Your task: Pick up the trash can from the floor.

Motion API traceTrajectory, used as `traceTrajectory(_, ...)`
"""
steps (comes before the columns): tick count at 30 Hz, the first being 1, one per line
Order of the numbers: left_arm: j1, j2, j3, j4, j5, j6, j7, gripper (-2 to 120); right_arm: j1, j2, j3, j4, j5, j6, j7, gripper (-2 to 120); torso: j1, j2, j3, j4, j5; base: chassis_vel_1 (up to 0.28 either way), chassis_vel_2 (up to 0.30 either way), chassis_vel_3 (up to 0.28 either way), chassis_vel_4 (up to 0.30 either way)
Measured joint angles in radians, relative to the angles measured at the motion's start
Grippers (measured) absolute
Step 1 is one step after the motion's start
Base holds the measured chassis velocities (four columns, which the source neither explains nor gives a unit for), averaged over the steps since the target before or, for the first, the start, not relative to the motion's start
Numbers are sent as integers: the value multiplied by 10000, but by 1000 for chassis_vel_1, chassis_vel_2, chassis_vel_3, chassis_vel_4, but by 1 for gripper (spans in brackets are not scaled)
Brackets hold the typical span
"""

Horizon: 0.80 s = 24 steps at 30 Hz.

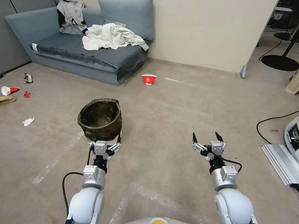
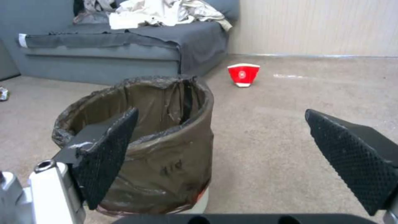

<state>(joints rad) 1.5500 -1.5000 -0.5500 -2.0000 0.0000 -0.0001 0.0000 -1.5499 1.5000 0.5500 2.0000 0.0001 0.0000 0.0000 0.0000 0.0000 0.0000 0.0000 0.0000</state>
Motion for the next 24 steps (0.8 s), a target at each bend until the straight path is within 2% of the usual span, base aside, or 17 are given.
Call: traceTrajectory(24, 0, 0, 0, 0, 0, 0, 0, 100, 0, 0, 0, 0, 0, 0, 0, 100, 0, 0, 0, 0, 0, 0, 0, 0, 0)
